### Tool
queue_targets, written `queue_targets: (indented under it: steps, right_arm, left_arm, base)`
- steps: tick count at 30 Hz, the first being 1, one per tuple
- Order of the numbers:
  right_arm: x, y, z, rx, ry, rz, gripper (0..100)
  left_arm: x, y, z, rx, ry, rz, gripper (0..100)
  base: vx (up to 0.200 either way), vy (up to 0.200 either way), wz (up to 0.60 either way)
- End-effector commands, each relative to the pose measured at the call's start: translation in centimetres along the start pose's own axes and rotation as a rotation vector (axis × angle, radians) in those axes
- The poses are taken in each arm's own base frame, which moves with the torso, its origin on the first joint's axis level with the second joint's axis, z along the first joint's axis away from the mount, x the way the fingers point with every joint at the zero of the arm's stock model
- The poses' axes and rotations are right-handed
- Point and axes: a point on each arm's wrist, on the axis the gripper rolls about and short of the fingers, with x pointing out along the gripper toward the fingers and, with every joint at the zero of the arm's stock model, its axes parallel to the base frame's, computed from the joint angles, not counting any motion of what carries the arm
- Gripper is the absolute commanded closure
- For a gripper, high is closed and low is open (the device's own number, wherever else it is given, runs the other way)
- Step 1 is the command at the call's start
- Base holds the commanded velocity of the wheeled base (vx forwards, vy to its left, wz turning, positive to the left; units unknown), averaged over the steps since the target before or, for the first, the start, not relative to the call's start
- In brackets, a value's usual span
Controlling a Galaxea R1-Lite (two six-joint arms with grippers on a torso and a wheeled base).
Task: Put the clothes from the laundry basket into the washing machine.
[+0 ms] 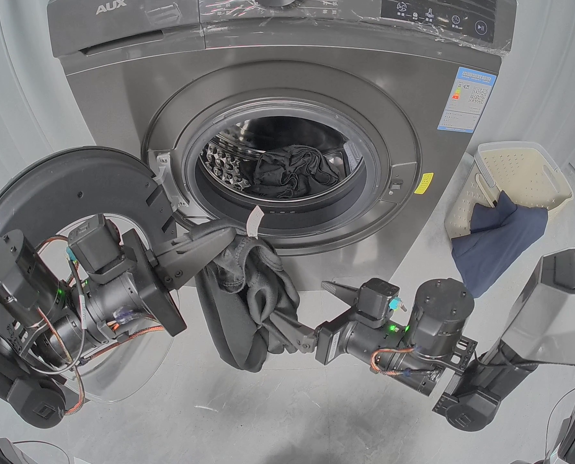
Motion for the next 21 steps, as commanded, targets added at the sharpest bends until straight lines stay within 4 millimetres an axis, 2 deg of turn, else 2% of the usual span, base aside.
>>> queue_targets:
  steps: [1,4,12,21]
  right_arm:
    - [0.5,-1.4,0.1,0.001,-0.013,-0.041,0]
    - [0.3,-1.9,0.8,0.001,-0.033,-0.051,0]
    - [-0.4,-1.5,3.0,0.0,-0.096,-0.036,0]
    - [-0.4,-1.4,3.7,-0.002,-0.12,-0.032,0]
  left_arm:
    - [0.0,0.0,0.0,0.0,-0.001,0.0,100]
    - [0.0,0.0,0.0,0.0,-0.001,0.0,100]
    - [-0.1,0.0,-0.1,-0.002,0.003,0.001,100]
    - [0.0,0.0,-0.1,-0.002,0.004,-0.002,100]
  base:
    - [0.0,0.0,0.0]
    - [0.0,0.0,0.0]
    - [0.0,0.0,0.0]
    - [0.0,0.0,0.0]
